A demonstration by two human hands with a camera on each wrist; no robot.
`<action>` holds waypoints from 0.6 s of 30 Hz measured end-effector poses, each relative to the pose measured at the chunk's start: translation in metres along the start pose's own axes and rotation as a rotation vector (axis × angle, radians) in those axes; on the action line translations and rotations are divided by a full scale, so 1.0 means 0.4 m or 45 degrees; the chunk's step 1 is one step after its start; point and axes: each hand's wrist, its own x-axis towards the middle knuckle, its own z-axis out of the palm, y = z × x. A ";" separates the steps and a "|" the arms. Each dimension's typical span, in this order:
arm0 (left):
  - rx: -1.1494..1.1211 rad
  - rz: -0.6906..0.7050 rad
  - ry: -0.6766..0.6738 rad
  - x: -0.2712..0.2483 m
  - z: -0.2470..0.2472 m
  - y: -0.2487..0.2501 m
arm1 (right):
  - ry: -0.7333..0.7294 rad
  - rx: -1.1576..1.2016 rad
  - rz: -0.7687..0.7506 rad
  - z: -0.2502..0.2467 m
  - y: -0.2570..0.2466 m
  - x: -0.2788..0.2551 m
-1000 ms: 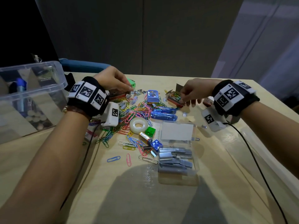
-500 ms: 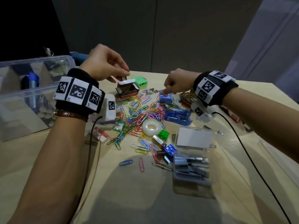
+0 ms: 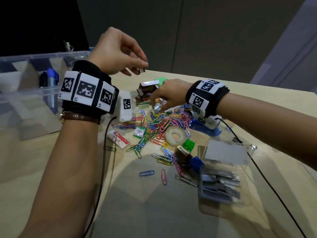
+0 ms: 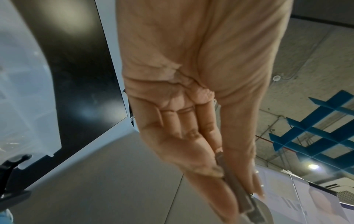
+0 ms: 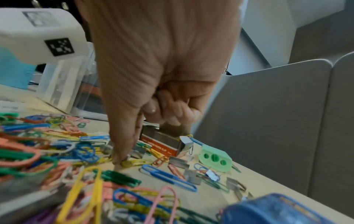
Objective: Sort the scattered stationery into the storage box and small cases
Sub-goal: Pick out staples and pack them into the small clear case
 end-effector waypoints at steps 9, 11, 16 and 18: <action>-0.110 -0.032 -0.039 0.021 0.039 0.002 | -0.179 0.135 0.167 0.029 0.024 -0.035; -0.181 -0.060 -0.029 0.025 0.064 0.010 | -0.139 0.218 0.168 0.022 0.026 -0.066; -0.441 -0.133 -0.104 0.018 0.119 0.053 | 0.156 0.534 0.218 -0.026 0.051 -0.203; -0.539 -0.167 -0.134 0.014 0.136 0.065 | 0.306 0.674 0.259 -0.033 0.061 -0.272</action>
